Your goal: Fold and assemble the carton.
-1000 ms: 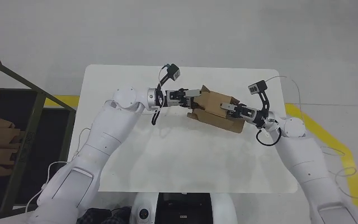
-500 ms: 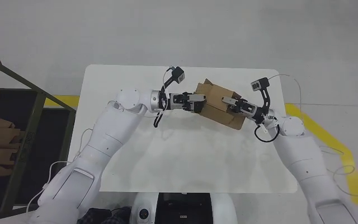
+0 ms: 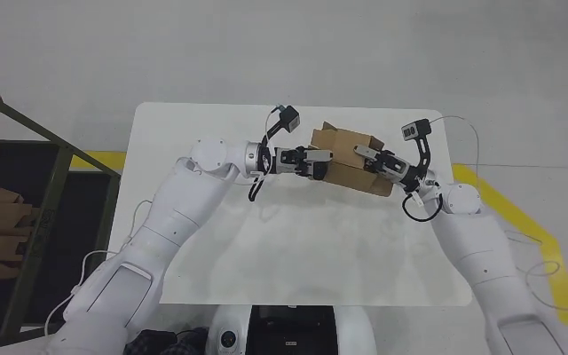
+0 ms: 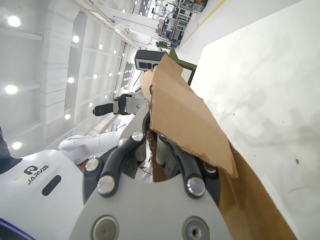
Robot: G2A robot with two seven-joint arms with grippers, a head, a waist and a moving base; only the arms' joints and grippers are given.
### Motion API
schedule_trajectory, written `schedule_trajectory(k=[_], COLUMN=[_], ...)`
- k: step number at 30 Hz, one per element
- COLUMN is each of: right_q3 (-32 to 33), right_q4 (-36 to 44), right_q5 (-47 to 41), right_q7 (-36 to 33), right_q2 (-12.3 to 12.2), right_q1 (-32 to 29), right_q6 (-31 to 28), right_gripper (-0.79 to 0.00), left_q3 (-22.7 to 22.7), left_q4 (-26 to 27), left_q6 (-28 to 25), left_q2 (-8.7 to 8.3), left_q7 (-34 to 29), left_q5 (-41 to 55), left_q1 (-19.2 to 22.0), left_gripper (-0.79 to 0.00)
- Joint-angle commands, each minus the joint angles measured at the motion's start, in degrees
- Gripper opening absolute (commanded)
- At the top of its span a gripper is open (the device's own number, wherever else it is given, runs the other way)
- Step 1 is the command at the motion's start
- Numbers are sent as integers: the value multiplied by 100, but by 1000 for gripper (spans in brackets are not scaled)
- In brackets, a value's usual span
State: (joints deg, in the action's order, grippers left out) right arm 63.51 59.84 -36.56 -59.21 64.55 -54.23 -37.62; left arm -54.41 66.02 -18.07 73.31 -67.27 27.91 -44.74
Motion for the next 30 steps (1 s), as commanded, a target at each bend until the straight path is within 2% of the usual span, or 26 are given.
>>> schedule_trajectory(k=[1,15,30], right_q3=[3,20,38], right_q4=[-12,-49,274], right_q5=[10,265,331], right_q7=[36,422,450], right_q2=[9,73,101], right_q1=[5,29,-234], right_q6=[-4,-89,-53], right_gripper=[-785,-785,-785], left_q3=[-9,72,203], left_q4=[-11,-14,-474], left_q6=[-11,-4,-79], left_q2=[1,45,155], left_q7=[-1,-99,12], left_q5=[15,124,170], left_q1=[-3,7,242], left_gripper=[0,0,0])
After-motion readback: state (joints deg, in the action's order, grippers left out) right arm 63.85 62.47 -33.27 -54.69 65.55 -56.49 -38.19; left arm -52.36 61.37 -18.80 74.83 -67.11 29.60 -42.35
